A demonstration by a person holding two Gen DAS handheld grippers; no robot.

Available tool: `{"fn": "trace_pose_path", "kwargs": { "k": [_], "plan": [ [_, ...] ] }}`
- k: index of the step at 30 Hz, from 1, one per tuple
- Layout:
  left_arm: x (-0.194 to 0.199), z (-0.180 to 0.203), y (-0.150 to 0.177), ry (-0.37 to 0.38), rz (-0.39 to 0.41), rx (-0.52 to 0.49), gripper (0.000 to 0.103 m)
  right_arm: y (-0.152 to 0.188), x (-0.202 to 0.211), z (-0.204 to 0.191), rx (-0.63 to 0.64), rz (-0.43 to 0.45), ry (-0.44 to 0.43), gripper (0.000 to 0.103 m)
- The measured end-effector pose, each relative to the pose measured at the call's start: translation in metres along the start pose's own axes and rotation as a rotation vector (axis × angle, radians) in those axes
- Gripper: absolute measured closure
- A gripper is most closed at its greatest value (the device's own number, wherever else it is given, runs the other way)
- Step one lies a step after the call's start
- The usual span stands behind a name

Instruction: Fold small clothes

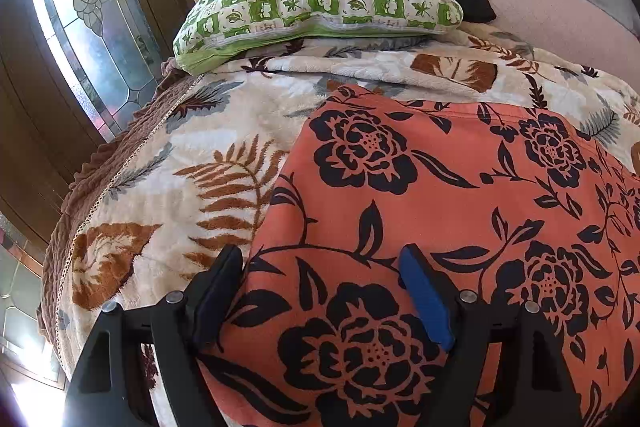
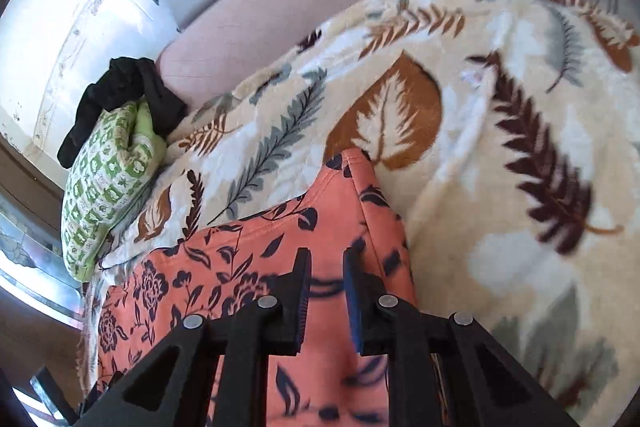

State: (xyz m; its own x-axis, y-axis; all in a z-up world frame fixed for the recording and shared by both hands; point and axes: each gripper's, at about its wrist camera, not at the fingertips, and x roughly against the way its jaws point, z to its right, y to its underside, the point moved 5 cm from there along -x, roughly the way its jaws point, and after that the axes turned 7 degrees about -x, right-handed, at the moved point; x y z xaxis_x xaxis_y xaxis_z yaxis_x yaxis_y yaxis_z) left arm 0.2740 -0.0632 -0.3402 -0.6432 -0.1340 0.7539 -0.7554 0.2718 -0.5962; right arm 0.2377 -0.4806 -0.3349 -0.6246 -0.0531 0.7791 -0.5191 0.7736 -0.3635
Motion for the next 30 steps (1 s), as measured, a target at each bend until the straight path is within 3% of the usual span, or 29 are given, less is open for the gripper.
{"fn": "trace_pose_path", "kwargs": {
  "k": [2,7,10,14,16,19,22,30],
  "plan": [
    [-0.002,0.003,0.000,-0.015,-0.005,-0.023,0.019,-0.007,-0.016,0.005,-0.007,-0.028,0.015,0.084],
    [-0.004,0.007,-0.003,-0.068,-0.005,-0.059,0.013,0.002,0.008,-0.016,0.052,0.021,0.033,0.082],
    [-0.004,0.006,-0.003,-0.078,-0.003,-0.054,0.012,0.034,0.017,-0.042,0.168,-0.016,0.004,0.081],
    [-0.003,0.008,-0.001,-0.095,0.015,-0.072,0.011,0.084,0.019,-0.070,0.228,-0.115,-0.063,0.081],
    [-0.003,0.008,0.000,-0.096,0.023,-0.080,0.010,0.105,0.015,-0.078,0.248,-0.148,-0.053,0.081],
    [-0.004,0.005,0.000,-0.079,0.025,-0.078,0.010,0.126,0.014,-0.088,0.359,-0.102,0.024,0.081],
    [-0.006,0.002,0.000,-0.052,0.018,-0.068,0.008,0.132,0.011,-0.088,0.426,-0.083,0.060,0.080],
    [-0.007,-0.005,-0.003,0.001,0.000,-0.019,0.007,0.125,0.003,-0.088,0.395,-0.116,0.018,0.077]
  ]
}}
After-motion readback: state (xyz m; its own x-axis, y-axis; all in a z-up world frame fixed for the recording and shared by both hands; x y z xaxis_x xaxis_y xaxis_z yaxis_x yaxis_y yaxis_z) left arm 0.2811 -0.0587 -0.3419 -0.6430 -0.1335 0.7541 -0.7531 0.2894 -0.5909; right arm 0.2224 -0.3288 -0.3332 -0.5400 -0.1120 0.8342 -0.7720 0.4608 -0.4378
